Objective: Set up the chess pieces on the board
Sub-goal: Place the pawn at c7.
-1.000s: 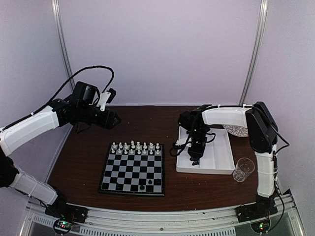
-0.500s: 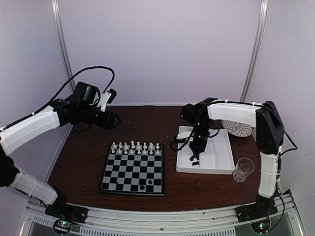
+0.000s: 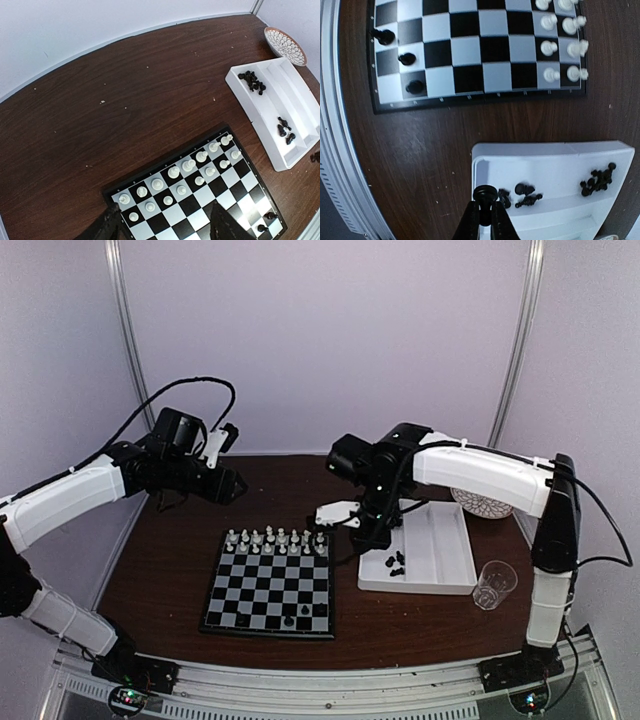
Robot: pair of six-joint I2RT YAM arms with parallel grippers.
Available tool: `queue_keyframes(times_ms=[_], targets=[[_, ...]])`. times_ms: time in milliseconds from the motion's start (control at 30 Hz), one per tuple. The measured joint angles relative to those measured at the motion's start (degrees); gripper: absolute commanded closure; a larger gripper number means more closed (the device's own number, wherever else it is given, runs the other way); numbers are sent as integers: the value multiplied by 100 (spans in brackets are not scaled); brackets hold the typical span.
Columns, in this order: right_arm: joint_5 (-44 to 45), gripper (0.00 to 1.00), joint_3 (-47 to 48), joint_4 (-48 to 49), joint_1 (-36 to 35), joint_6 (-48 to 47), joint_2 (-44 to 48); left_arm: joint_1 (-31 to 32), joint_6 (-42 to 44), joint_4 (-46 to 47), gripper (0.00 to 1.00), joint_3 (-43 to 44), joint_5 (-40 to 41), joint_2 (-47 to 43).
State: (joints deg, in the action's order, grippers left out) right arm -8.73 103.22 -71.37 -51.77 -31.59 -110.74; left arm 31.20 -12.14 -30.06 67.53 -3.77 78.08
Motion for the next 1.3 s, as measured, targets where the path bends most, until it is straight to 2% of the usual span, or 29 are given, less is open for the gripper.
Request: queue_keyframes(times_ms=[300,567,1300], targets=[[-22,94,1919,-109,-1180,-127,-1320,-13,0,-2,39,0,120,24],[-20,93,3189,-212,-1655,-122,-2542,-37,2,-2,39,0,142,24],[127,93,3283,-518,-1687,-144,-3163,-42,2,-2,39,0,98,-72]])
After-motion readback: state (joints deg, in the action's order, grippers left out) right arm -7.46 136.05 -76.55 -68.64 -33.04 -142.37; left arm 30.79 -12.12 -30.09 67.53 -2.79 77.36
